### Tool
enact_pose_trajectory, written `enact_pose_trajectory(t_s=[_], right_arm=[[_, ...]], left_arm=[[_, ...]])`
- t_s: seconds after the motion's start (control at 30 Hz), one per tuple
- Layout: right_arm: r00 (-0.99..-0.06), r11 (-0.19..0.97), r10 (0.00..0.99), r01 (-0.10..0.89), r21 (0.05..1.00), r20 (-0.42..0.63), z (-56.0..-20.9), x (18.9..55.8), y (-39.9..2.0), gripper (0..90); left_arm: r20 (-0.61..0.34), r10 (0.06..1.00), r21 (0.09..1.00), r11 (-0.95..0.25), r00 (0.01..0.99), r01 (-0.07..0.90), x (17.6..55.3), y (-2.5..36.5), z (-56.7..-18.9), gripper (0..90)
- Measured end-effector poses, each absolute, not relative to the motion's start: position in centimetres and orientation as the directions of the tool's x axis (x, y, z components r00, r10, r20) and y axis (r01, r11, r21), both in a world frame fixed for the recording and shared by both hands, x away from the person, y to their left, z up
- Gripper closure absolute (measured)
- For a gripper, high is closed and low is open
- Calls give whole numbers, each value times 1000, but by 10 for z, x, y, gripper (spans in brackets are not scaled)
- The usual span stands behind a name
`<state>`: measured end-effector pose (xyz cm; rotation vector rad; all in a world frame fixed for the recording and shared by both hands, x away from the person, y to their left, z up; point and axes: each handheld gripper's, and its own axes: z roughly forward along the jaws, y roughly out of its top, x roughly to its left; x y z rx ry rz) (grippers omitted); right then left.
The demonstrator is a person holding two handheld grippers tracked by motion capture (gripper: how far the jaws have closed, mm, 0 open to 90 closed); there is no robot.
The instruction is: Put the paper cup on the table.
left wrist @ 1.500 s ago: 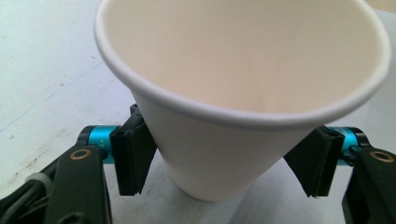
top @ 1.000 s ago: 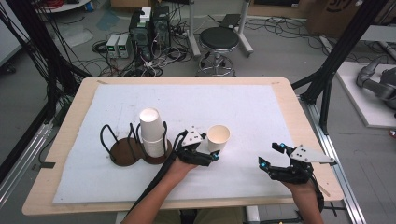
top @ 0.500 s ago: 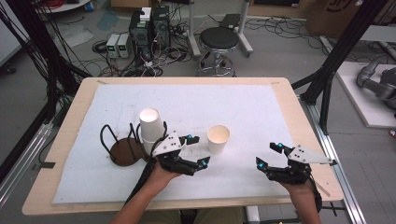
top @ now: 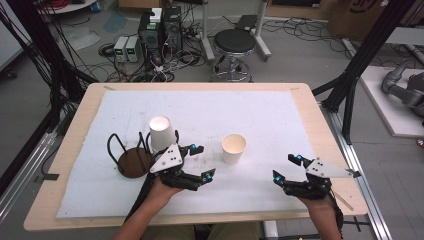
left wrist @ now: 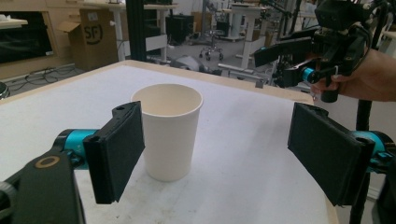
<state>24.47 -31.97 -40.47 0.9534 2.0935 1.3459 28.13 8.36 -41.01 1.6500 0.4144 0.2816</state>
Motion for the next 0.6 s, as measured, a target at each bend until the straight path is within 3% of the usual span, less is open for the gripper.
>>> enact_pose_trajectory(t_s=[0.6], right_arm=[[-634, 271, 773, 300, 915, -21, -403, 239, -320, 218]], left_arm=[[-41, 435, 990, -104, 899, 96, 277, 100, -416, 188]])
